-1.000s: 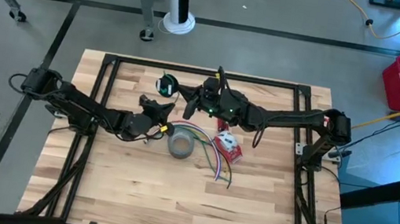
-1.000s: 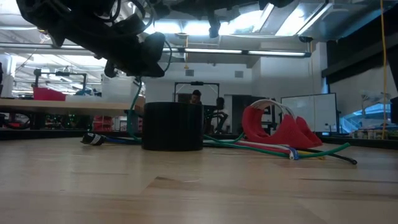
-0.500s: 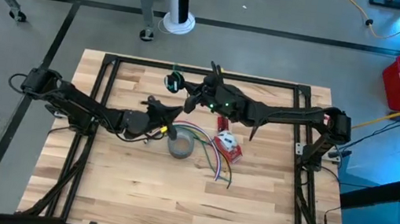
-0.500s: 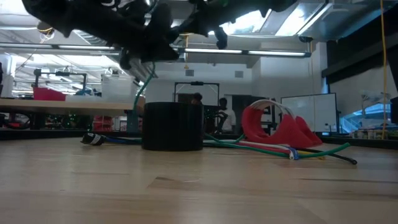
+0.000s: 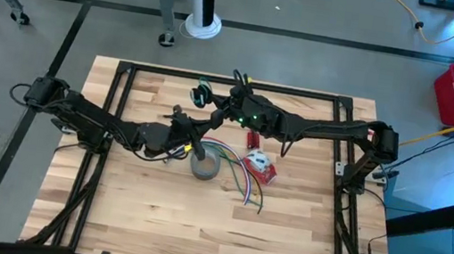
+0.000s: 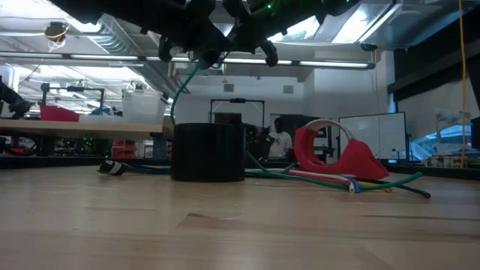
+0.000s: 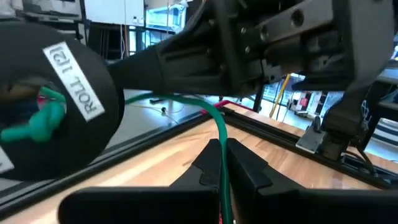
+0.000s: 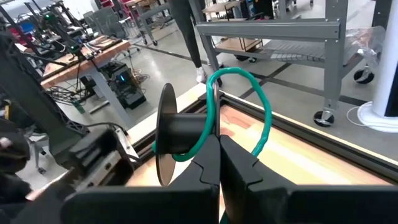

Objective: Coil cords
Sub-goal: Coil the green wire onto the black spool

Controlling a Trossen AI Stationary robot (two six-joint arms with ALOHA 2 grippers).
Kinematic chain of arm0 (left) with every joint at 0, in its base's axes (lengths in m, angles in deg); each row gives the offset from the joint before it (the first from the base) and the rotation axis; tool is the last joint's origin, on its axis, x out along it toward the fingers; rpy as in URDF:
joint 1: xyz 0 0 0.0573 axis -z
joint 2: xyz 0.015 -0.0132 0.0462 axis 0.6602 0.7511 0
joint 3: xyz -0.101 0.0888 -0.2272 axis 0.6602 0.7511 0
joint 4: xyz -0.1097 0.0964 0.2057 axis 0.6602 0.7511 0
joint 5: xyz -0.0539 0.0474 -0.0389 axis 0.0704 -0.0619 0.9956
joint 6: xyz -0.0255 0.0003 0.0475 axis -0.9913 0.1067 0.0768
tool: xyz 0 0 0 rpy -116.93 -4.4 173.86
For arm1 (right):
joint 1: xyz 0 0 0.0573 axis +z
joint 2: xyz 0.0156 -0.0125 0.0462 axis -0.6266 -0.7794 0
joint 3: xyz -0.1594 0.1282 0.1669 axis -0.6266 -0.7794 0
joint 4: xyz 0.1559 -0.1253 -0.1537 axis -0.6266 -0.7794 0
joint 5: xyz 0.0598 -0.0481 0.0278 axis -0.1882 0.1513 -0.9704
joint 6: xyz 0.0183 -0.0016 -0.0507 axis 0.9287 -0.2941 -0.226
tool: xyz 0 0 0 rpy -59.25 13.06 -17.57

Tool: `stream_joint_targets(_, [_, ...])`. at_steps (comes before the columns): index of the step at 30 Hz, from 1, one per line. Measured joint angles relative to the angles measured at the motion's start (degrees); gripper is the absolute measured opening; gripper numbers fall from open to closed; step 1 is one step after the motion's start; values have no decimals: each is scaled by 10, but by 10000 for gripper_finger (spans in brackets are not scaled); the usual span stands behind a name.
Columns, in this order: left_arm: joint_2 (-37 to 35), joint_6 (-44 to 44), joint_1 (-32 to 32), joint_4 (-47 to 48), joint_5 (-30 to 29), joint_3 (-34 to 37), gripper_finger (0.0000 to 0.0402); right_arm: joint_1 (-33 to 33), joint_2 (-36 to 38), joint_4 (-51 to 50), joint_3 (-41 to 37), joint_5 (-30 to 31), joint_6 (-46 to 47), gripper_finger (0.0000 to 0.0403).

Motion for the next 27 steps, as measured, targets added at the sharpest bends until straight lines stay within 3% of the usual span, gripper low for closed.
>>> stream_joint_targets(11, [-9,33,10,18,-11,-14,1,0,0,-31,0,0,0,1])
stream_joint_targets(18, [-34,-34,35,75,-15,-14,0,-6,0,-31,0,20,-14,1])
stream_joint_targets(27, [-34,-52,67,90,-17,-14,0,-26,0,-26,0,26,-12,1])
